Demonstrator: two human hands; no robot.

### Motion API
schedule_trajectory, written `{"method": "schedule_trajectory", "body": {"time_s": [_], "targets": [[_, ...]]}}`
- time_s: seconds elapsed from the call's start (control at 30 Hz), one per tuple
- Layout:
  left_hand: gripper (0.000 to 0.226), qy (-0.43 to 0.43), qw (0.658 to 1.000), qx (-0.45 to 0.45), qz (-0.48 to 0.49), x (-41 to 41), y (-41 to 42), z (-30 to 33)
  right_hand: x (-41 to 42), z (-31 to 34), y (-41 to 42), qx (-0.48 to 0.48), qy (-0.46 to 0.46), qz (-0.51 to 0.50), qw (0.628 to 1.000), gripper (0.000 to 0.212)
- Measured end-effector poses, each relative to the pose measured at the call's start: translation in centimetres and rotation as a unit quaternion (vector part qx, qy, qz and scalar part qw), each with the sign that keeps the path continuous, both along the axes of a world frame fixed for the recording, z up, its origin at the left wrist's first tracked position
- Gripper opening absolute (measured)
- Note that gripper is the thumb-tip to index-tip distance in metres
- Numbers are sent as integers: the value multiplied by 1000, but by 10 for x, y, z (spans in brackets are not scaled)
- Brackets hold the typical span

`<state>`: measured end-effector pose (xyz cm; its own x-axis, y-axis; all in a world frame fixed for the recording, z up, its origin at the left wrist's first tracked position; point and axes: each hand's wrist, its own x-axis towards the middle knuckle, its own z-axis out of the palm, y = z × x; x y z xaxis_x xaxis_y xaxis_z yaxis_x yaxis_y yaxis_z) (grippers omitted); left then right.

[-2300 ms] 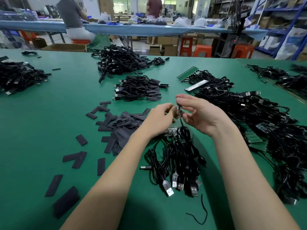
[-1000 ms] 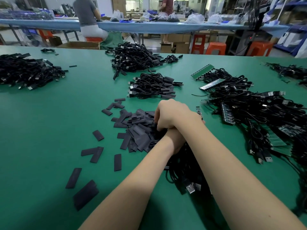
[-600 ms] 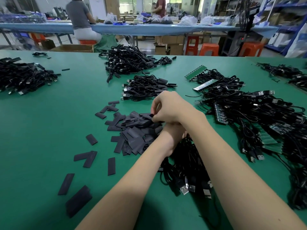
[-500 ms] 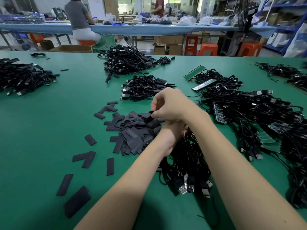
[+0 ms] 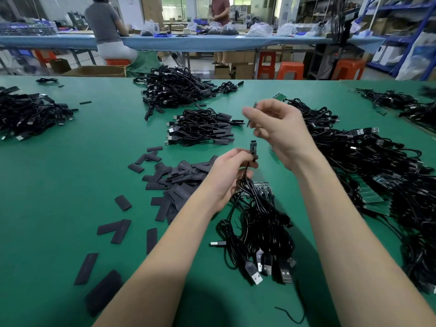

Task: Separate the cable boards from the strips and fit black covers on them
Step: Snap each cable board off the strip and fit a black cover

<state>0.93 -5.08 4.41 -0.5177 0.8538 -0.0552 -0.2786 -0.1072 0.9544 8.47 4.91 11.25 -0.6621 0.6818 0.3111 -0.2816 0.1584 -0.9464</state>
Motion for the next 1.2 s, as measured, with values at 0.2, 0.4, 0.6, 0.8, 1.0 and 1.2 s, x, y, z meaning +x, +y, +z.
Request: {"method": "schedule_trajectory", "body": {"time_s": [0.2, 0.4, 0.6, 0.8, 1.0, 1.2], "targets": [[14, 44, 998, -3, -46, -3, -4, -8, 15, -31, 18, -169, 20, 35, 985, 31], [11, 20, 997, 5, -74, -6, -7, -10, 21, -53, 21, -237, 59, 52, 968, 17], [9, -30, 994, 24, -106, -8, -11, -9, 20, -61, 17, -256, 89, 52, 961, 13], [9, -25, 992, 27, -123, -9, -11, -10, 17, -63, 13, -254, 99, 37, 961, 24], [7, -11, 990, 28, -134, -11, -12, -12, 16, -65, 13, -234, 95, 31, 967, 22], [11, -19, 988, 39, -149, -12, -12, -13, 20, -63, 15, -219, 54, 50, 973, 19]]}}
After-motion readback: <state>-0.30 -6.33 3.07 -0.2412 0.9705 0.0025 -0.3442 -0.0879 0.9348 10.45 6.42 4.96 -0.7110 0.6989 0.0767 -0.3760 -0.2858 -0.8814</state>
